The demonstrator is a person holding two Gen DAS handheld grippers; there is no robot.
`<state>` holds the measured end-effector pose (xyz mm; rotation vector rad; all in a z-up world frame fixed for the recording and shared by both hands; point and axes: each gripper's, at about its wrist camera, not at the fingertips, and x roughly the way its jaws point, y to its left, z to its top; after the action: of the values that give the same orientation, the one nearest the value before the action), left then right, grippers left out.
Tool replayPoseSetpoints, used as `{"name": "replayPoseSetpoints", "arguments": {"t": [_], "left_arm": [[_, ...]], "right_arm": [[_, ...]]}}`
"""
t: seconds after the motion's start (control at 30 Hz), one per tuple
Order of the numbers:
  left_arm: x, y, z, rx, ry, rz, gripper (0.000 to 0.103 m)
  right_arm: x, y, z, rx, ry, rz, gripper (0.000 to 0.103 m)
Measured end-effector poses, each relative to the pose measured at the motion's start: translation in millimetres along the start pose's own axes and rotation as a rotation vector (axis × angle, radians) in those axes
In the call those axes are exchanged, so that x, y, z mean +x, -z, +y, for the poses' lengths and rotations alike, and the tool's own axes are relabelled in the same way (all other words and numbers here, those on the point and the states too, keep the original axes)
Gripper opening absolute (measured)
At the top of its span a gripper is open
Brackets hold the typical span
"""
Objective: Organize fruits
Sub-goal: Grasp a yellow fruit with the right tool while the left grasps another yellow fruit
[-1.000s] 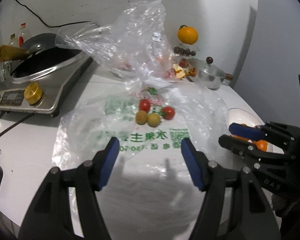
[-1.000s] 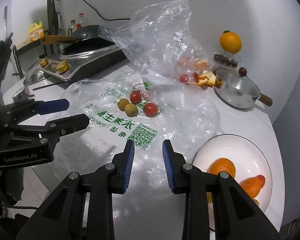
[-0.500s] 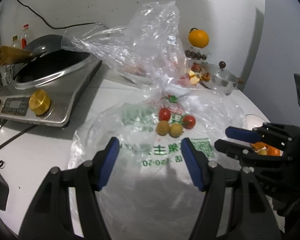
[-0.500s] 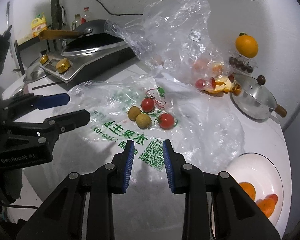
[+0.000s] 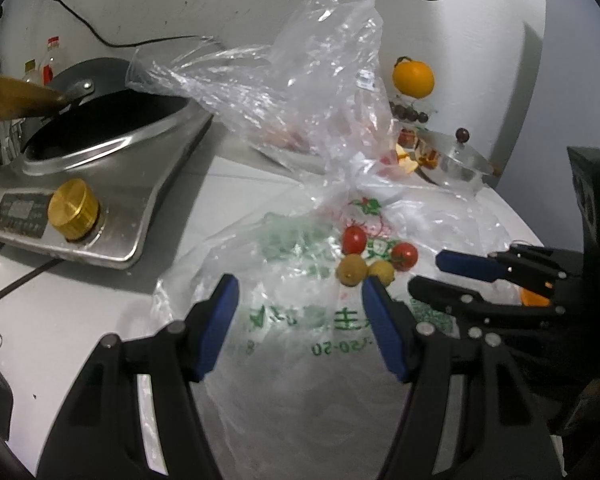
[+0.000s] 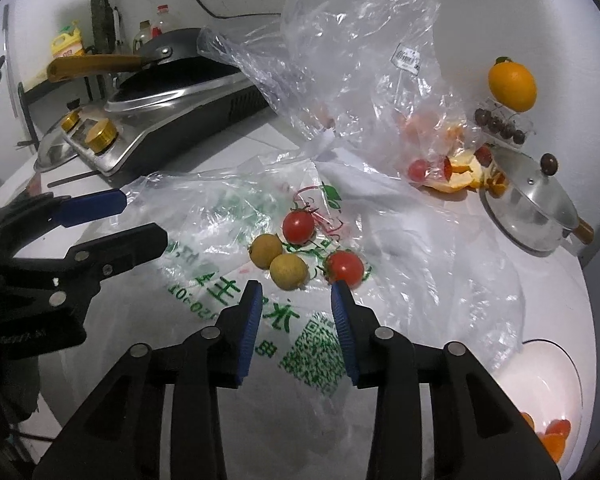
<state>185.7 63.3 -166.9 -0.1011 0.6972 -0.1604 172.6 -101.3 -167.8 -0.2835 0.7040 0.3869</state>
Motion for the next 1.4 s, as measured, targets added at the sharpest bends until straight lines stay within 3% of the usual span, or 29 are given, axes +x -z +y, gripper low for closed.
{"name": "replayPoseSetpoints", "arguments": {"t": [0.77,0.87,1.4], "left_arm": [[17,-1,12,-0.016,0.016,0.036,0.066],[19,-1,9,-0.007,0.015,0.04,0.066],[24,-15,-29,0.091,0.001,0.048,0.065]], "right_arm": [[49,-13,7,-0.012,-0.039,0.057,0.038],[51,-12,7,-0.015,-0.041,0.062,0.028],[7,-8,-18,0.027,-0.017,-0.034,0.028]]}}
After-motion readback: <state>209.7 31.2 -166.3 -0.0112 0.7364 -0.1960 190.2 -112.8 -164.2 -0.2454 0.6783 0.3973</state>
